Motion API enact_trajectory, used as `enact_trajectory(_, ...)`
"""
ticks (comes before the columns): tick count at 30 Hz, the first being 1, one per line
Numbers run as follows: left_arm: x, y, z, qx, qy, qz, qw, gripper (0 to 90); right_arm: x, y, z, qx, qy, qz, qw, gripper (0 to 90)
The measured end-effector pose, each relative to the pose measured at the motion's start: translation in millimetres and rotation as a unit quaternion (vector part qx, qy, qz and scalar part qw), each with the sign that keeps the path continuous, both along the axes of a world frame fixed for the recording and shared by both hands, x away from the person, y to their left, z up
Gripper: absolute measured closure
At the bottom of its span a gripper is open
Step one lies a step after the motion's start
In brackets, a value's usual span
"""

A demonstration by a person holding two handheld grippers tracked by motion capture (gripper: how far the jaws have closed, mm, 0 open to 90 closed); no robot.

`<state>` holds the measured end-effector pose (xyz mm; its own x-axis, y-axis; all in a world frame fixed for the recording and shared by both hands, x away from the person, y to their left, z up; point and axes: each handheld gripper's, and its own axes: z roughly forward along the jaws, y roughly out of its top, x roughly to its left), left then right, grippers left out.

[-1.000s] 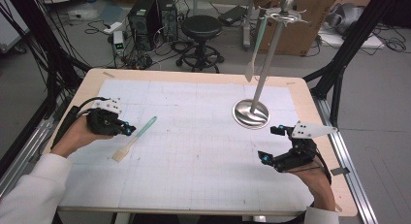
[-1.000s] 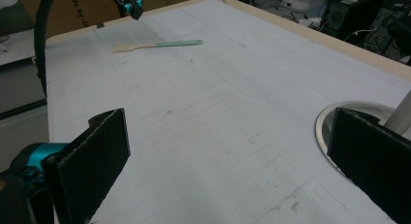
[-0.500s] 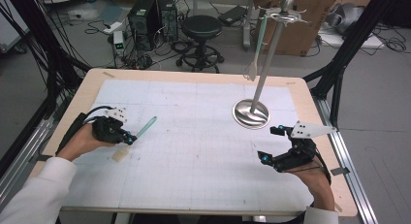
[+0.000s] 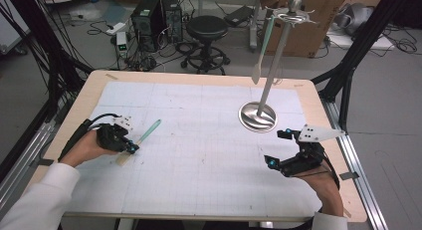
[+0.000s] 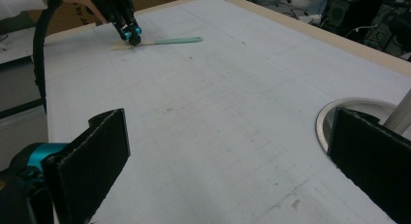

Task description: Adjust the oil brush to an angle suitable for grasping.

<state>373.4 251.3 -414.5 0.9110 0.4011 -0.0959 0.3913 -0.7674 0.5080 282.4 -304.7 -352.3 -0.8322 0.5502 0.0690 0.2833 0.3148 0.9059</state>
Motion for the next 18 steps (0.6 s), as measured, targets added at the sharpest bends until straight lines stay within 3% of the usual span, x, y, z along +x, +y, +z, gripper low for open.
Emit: enact_trajectory(18,-10.1,24.1,-0.1,0.011,0.005,0.012,0.9999,89.7,0.9,-0.4,-0.9,-0.001,0.002,0.001,1.0,0.2)
